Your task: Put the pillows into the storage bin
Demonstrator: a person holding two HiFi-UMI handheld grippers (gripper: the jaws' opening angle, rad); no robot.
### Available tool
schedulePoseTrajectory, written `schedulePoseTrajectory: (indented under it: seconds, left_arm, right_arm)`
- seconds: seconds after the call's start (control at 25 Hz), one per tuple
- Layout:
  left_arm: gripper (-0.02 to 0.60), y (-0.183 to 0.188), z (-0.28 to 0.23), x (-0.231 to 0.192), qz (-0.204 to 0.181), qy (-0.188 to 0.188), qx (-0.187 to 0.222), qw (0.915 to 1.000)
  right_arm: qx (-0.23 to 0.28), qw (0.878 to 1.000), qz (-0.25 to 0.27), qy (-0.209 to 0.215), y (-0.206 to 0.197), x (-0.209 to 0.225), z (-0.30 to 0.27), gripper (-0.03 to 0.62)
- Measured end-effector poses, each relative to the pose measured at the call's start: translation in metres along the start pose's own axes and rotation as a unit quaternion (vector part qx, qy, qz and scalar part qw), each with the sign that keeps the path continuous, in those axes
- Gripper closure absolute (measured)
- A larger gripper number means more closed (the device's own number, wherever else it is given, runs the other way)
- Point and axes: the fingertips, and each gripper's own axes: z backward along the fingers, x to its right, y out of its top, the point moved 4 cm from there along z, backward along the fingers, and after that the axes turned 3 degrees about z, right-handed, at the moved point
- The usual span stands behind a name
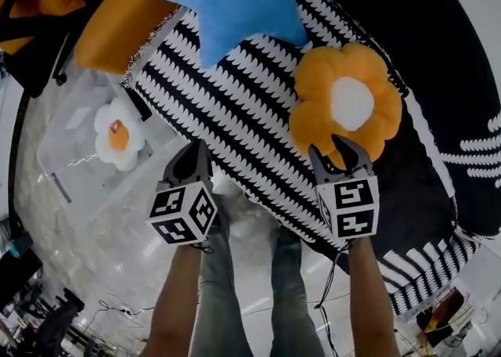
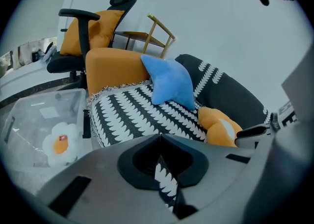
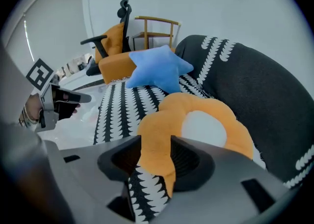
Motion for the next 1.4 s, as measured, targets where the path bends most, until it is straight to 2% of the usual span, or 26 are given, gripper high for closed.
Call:
schedulePoseTrajectory:
  seconds: [0.2,0.4,0.6,0.84,0.92,1.2,1.4]
  left_arm:
    - [0.571,0.006,0.000,0.004,-0.016,0.000,-0.010,0.9998]
    - [0.570,0.001,0.002,-0.002,-0.008,0.007,-0.018,0.9998]
    - [0.571,0.002,0.012,-0.011,-0.004,0.007,-0.024,0.9997]
    - [0.571,-0.011,0.016,-0.015,-0.017,0.021,0.014,0.9995]
    - [0.571,-0.015,0.020,-0.015,-0.013,0.022,0.008,0.9996]
    - [0.571,0.000,0.031,-0.034,0.008,0.023,-0.015,0.9996]
    - [0.571,-0.007,0.028,-0.040,0.017,0.013,-0.024,0.9995]
  right_arm:
    - [-0.027,0.999,0.026,0.009,-0.001,-0.002,-0.010,0.407]
    - [-0.058,0.997,0.048,0.011,-0.007,-0.002,-0.023,0.407]
    - [-0.074,0.996,0.048,0.006,-0.005,-0.006,-0.022,0.412]
    - [-0.045,0.997,0.059,-0.002,-0.018,-0.002,-0.041,0.428]
    - [-0.055,0.997,0.052,-0.003,-0.023,0.000,-0.038,0.435]
    - [-0.085,0.996,0.002,-0.012,-0.011,-0.001,-0.038,0.560]
    - [-0.098,0.995,0.000,-0.030,-0.007,0.003,-0.036,0.576]
